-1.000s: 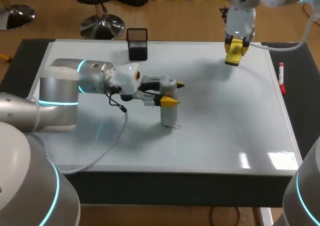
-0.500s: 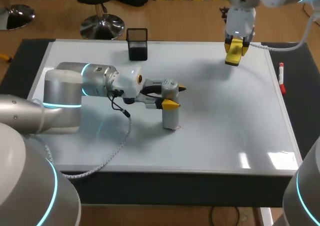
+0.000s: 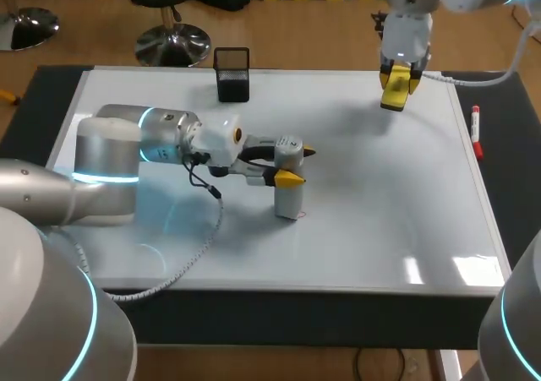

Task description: Pick up the inspection probe, press it on each red-marked spot on the whiteboard one by one, put down the probe, pick up the eraser, and wipe off all the red marks.

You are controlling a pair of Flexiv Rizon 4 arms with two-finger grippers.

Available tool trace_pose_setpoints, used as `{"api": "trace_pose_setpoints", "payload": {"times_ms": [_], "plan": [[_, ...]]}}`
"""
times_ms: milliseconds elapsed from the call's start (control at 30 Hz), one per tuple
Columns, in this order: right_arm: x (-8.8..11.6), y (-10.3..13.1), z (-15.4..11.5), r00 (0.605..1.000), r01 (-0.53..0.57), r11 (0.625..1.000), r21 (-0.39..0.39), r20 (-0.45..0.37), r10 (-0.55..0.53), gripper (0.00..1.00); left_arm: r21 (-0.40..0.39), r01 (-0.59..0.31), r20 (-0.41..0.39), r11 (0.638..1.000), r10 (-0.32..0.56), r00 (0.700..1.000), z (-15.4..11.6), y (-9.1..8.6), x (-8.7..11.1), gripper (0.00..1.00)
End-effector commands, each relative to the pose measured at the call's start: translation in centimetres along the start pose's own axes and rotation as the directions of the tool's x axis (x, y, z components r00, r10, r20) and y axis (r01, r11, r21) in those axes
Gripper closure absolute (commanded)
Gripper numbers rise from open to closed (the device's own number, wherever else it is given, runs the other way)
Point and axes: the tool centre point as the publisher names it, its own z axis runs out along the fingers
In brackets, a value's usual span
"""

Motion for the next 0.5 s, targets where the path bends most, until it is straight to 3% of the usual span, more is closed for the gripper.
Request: {"api": "trace_pose_setpoints", "payload": {"times_ms": [33,267,500], "plan": [[0.1,0.0,-0.2,1.0,0.001,1.0,0.002,-0.003,-0.001,1.0,-0.002,0.0,-0.001,1.0,0.0,1.0,0.0,0.5,0.0,1.0],[0.1,0.0,-0.2,1.0,0.001,1.0,0.002,-0.003,-0.001,1.0,-0.002,-0.009,0.0,1.0,0.009,1.0,0.0,0.0,-0.1,1.0],[0.1,0.0,-0.2,1.0,0.001,1.0,0.002,-0.003,-0.001,1.0,-0.009,-0.072,0.007,0.997,0.072,0.997,-0.5,-3.1,-0.6,1.0]]}}
